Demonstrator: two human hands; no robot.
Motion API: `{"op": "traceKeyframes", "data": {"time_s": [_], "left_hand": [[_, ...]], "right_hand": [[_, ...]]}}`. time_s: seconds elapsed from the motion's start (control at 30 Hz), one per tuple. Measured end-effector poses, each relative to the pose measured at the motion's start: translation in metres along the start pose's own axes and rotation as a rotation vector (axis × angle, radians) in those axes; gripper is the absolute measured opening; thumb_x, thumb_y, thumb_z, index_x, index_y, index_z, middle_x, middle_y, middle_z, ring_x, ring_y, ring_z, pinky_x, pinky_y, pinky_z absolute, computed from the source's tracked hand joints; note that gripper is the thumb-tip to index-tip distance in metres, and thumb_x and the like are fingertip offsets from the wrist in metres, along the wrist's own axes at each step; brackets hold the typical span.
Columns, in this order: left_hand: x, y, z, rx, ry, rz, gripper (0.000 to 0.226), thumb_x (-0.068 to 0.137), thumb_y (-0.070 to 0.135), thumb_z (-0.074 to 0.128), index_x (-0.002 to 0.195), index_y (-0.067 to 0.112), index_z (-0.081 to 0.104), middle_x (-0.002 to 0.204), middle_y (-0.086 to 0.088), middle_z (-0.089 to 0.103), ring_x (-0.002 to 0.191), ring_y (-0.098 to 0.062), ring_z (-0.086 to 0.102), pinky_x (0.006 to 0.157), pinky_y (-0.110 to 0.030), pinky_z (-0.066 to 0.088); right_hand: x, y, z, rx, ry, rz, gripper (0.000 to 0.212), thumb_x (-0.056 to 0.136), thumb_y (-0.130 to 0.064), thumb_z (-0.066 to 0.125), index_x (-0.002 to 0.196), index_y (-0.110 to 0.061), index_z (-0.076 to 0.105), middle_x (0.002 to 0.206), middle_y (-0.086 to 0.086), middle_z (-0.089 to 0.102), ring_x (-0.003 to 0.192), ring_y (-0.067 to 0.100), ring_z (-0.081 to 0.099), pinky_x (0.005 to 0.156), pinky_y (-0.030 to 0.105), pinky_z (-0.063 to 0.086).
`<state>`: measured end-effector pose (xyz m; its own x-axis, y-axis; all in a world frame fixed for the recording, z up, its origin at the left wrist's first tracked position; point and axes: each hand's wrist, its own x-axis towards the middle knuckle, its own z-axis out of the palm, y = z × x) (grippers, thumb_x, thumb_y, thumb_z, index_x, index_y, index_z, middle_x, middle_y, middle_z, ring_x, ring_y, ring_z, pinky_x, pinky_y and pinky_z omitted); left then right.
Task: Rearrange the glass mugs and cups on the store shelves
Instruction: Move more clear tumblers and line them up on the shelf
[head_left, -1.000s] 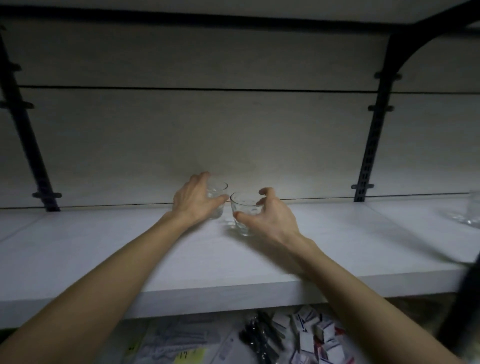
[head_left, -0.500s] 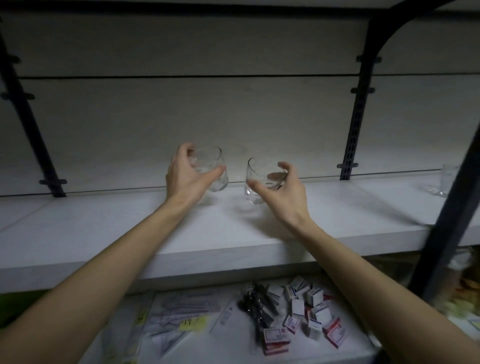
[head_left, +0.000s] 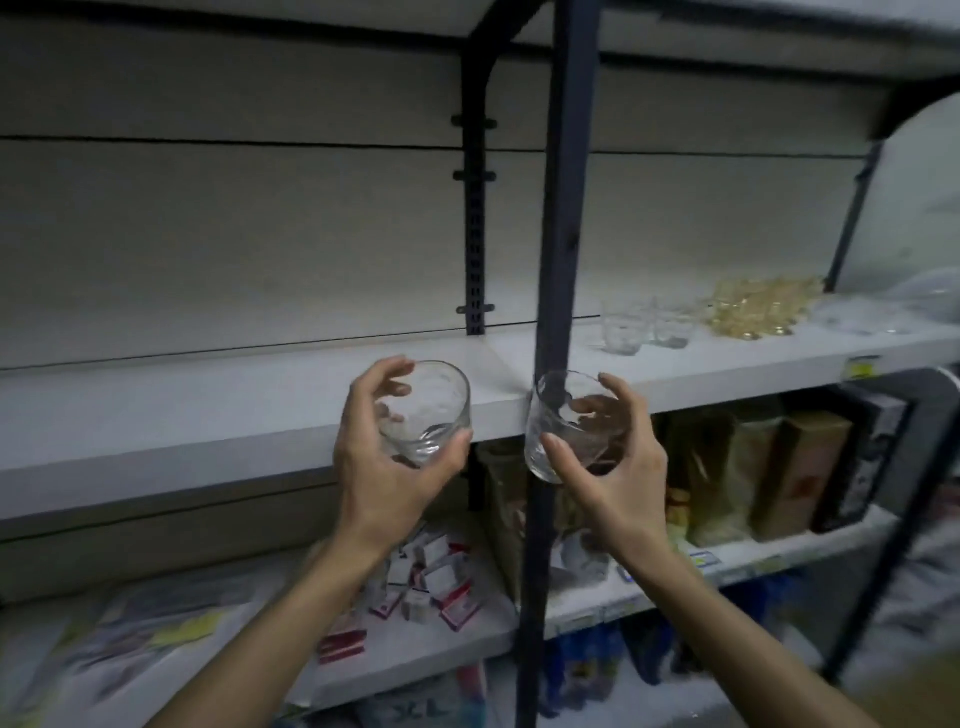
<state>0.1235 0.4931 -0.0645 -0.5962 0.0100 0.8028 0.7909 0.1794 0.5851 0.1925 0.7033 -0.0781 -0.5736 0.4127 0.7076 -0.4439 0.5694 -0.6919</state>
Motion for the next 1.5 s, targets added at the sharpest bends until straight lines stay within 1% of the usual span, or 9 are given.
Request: {"op": "traceKeyframes", "data": {"time_s": [0.17, 0.33, 0.47, 0.57, 0.73, 0.9, 1.07, 1.37, 1.5], "left_hand": [[-0.024, 0.038, 0.090, -0.006, -0.126, 0.016, 0.075, 0.074, 0.034, 0.086, 0.138, 0.017, 0.050, 0.132, 0.003, 0.057, 0.120, -0.018, 0.058, 0.097, -0.045, 0.053], [-0.008, 0.053, 0.147, 0.087, -0.247, 0.040, 0.080, 0.074, 0.037, 0.088, 0.141, 0.020, 0.049, 0.133, 0.004, 0.056, 0.119, -0.011, 0.057, 0.097, -0.036, 0.054], [0.009, 0.046, 0.191, 0.131, -0.231, 0.010, 0.077, 0.074, 0.045, 0.085, 0.139, 0.026, 0.048, 0.133, 0.011, 0.056, 0.117, -0.011, 0.057, 0.094, -0.030, 0.051], [0.029, 0.039, 0.228, 0.143, -0.180, -0.049, 0.076, 0.075, 0.046, 0.085, 0.139, 0.029, 0.047, 0.131, 0.014, 0.057, 0.113, -0.008, 0.057, 0.091, -0.027, 0.049], [0.080, 0.021, 0.289, 0.209, -0.145, -0.121, 0.077, 0.076, 0.051, 0.084, 0.139, 0.028, 0.046, 0.129, 0.012, 0.058, 0.107, -0.009, 0.057, 0.092, -0.034, 0.052], [0.106, -0.002, 0.324, 0.306, -0.194, -0.184, 0.085, 0.077, 0.057, 0.081, 0.146, 0.027, 0.042, 0.133, 0.009, 0.057, 0.111, -0.009, 0.056, 0.094, -0.032, 0.049], [0.107, -0.016, 0.342, 0.411, -0.198, -0.160, 0.086, 0.074, 0.057, 0.082, 0.145, 0.031, 0.040, 0.135, 0.013, 0.054, 0.116, -0.008, 0.054, 0.095, -0.032, 0.048], [0.122, -0.026, 0.352, 0.608, -0.241, -0.278, 0.095, 0.076, 0.074, 0.071, 0.151, 0.033, 0.030, 0.151, 0.007, 0.038, 0.117, -0.013, 0.057, 0.093, -0.040, 0.053], [0.131, -0.019, 0.357, 0.554, -0.231, -0.378, 0.100, 0.071, 0.081, 0.068, 0.152, 0.034, 0.033, 0.154, 0.009, 0.037, 0.127, -0.012, 0.052, 0.103, -0.041, 0.048]], "right_hand": [[0.010, 0.045, -0.081, -0.042, 0.077, 0.101, 0.082, 0.076, -0.058, 0.079, 0.144, -0.027, 0.046, 0.121, -0.004, 0.066, 0.111, 0.008, 0.064, 0.096, 0.028, 0.053], [0.036, 0.083, -0.124, -0.074, 0.102, 0.171, 0.086, 0.073, -0.064, 0.079, 0.145, -0.032, 0.043, 0.123, -0.004, 0.066, 0.115, 0.012, 0.064, 0.100, 0.041, 0.054], [0.063, 0.112, -0.140, -0.079, 0.140, 0.220, 0.084, 0.075, -0.057, 0.082, 0.145, -0.031, 0.043, 0.122, -0.006, 0.065, 0.114, 0.011, 0.062, 0.102, 0.040, 0.053], [0.099, 0.130, -0.145, -0.126, 0.144, 0.218, 0.088, 0.075, -0.065, 0.078, 0.147, -0.030, 0.041, 0.120, -0.008, 0.067, 0.112, 0.012, 0.064, 0.101, 0.042, 0.053], [0.180, 0.155, -0.147, -0.240, 0.026, 0.236, 0.096, 0.074, -0.073, 0.073, 0.151, -0.029, 0.036, 0.134, -0.005, 0.061, 0.115, 0.011, 0.056, 0.104, 0.042, 0.051], [0.233, 0.190, -0.142, -0.345, -0.104, 0.222, 0.099, 0.071, -0.076, 0.072, 0.149, -0.026, 0.038, 0.130, -0.003, 0.065, 0.114, 0.018, 0.062, 0.099, 0.047, 0.054], [0.252, 0.213, -0.138, -0.397, -0.211, 0.166, 0.097, 0.073, -0.074, 0.072, 0.149, -0.023, 0.040, 0.130, -0.005, 0.064, 0.113, 0.016, 0.062, 0.096, 0.043, 0.054], [0.302, 0.243, -0.134, -0.451, -0.435, 0.124, 0.104, 0.069, -0.078, 0.070, 0.150, -0.020, 0.043, 0.134, -0.003, 0.064, 0.118, 0.020, 0.063, 0.092, 0.036, 0.053], [0.314, 0.247, -0.138, -0.377, -0.475, 0.098, 0.105, 0.075, -0.079, 0.063, 0.154, -0.017, 0.035, 0.155, 0.003, 0.045, 0.134, 0.023, 0.053, 0.106, 0.041, 0.047]]}}
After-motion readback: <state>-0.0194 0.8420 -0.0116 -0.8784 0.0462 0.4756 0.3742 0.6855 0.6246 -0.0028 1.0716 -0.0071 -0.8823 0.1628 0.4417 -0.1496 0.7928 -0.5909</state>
